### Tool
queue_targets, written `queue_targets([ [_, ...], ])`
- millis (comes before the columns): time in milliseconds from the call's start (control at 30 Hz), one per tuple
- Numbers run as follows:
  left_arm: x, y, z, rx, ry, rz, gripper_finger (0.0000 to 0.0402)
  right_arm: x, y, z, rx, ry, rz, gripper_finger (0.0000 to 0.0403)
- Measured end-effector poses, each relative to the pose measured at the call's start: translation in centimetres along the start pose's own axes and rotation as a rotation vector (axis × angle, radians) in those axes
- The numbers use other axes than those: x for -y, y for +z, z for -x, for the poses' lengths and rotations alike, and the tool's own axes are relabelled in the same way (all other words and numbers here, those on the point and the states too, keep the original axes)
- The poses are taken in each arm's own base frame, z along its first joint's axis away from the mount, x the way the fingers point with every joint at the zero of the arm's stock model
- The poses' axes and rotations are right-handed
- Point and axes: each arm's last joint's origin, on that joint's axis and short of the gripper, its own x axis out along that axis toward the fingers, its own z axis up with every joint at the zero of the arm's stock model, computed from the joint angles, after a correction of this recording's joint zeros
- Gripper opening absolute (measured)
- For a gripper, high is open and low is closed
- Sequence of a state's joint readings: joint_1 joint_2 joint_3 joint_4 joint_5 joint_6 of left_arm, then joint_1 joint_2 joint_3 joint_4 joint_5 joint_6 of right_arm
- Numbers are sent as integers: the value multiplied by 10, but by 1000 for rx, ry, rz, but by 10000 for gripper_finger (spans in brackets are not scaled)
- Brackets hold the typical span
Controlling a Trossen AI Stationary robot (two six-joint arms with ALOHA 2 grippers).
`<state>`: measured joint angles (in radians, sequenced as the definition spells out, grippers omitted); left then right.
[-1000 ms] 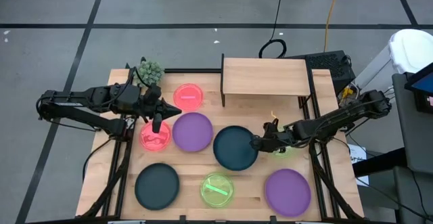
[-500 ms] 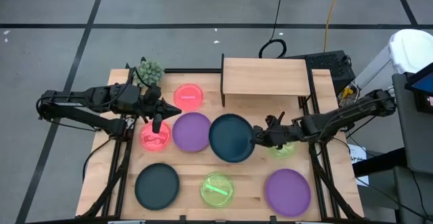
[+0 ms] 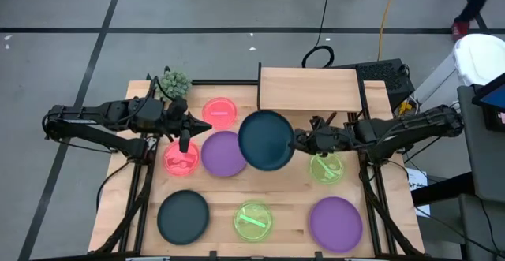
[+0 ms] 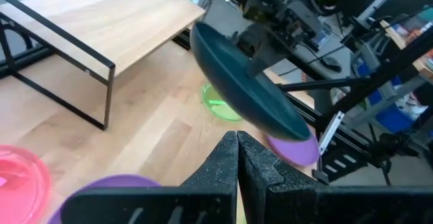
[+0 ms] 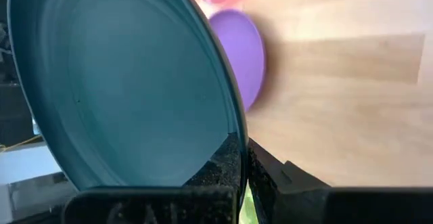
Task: Place and stack plates onto a shelf
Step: Put the right black plate on the shelf
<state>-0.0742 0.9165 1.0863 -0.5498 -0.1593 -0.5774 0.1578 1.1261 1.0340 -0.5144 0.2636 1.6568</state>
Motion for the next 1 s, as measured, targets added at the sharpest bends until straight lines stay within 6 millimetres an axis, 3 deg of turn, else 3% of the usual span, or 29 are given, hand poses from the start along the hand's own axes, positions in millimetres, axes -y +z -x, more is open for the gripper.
queue_targets([
  [533,0,0,0,0,0,8,1,-6,51,0,192,-34,76,2],
  [833,0,0,0,0,0,10,1,-6,71,1,264,-35,34,4],
  [1000,0,0,0,0,0,8,1,-6,76,11,336,-13,22,5],
])
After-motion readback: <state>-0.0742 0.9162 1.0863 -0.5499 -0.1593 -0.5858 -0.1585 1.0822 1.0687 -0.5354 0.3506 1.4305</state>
